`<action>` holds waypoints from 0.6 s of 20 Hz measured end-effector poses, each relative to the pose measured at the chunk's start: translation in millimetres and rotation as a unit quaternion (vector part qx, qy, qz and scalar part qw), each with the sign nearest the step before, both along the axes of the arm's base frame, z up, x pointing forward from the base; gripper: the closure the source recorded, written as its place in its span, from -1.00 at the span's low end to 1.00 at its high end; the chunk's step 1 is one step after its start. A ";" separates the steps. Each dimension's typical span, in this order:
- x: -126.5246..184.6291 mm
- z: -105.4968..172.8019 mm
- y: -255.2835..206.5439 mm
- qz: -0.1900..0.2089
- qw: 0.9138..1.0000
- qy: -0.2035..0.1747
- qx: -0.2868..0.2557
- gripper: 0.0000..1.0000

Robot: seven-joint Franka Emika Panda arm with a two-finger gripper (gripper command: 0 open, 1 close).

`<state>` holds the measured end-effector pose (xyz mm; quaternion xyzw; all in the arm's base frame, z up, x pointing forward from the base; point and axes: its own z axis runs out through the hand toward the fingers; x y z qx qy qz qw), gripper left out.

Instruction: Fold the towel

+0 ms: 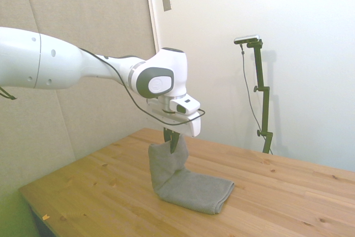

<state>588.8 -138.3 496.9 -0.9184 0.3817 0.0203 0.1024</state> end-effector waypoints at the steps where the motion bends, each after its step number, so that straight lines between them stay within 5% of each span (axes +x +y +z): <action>1: 1.9 1.3 -7.3 -0.002 1.000 -0.001 0.000 1.00; 8: 4.4 9.9 -56.3 -0.017 1.000 0.000 0.006 1.00; 9: 2.1 8.7 -64.7 -0.023 1.000 0.002 0.005 -1.00; 12: -1.4 -10.0 -87.7 -0.041 0.999 0.018 0.005 -1.00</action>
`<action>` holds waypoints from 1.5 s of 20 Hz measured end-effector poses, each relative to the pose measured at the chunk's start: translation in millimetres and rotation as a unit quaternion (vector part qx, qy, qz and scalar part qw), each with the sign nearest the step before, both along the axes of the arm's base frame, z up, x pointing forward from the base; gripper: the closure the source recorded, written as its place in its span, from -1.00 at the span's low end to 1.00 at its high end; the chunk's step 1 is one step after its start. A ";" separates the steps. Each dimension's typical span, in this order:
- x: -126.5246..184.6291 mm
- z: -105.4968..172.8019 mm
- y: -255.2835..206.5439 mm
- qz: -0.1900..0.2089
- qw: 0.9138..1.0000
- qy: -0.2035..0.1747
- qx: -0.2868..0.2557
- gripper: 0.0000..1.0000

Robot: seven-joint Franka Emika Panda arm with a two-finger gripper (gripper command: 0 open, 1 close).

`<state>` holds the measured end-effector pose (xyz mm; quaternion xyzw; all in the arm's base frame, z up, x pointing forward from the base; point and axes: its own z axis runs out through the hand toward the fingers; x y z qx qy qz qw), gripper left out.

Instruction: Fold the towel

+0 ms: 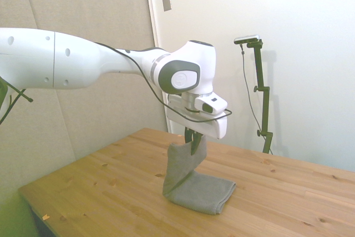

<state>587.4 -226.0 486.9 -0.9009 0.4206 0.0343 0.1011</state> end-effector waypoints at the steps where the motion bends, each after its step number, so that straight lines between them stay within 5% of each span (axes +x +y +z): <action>1: 1.3 -10.8 -6.7 -0.005 1.000 0.007 -0.003 -1.00; 7: 20.2 -53.9 -27.2 -0.009 1.000 0.009 -0.008 -1.00; 15: 16.7 -43.5 -35.1 -0.002 1.000 0.001 -0.009 -1.00; 20: -42.2 3.8 -31.4 -0.007 1.000 0.010 -0.013 -1.00; 24: -88.8 24.3 12.8 -0.014 0.999 0.018 -0.037 -1.00; 30: -136.4 27.3 142.7 0.001 0.996 -0.013 -0.089 -1.00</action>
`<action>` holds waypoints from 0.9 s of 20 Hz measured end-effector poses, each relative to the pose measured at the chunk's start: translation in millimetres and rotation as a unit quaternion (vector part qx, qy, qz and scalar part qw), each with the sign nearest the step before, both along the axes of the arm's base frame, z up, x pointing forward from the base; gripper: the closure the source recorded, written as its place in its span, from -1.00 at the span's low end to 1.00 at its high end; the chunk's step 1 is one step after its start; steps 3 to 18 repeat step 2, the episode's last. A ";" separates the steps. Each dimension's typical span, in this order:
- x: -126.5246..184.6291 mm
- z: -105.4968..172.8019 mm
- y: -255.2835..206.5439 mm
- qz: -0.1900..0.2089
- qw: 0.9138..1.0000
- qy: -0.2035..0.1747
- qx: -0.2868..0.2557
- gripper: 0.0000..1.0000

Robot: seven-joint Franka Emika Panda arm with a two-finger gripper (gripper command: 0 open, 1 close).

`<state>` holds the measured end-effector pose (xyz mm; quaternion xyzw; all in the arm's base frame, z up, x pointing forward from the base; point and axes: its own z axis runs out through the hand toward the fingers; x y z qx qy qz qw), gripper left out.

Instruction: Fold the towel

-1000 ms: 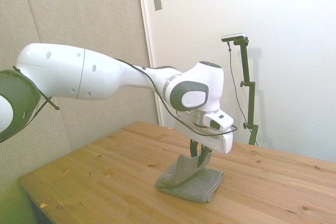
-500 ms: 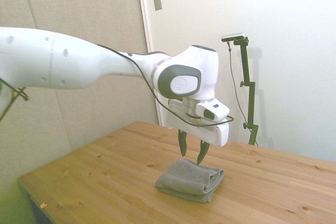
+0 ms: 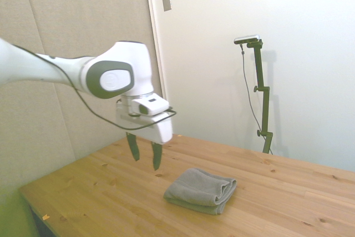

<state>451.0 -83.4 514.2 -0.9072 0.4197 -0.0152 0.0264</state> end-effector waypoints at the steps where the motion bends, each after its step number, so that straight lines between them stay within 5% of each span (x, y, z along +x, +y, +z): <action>1: -9.2 -4.1 15.7 -0.007 1.000 -0.013 -0.011 -1.00; 18: -19.2 -10.5 29.3 -0.013 1.000 -0.023 -0.016 -1.00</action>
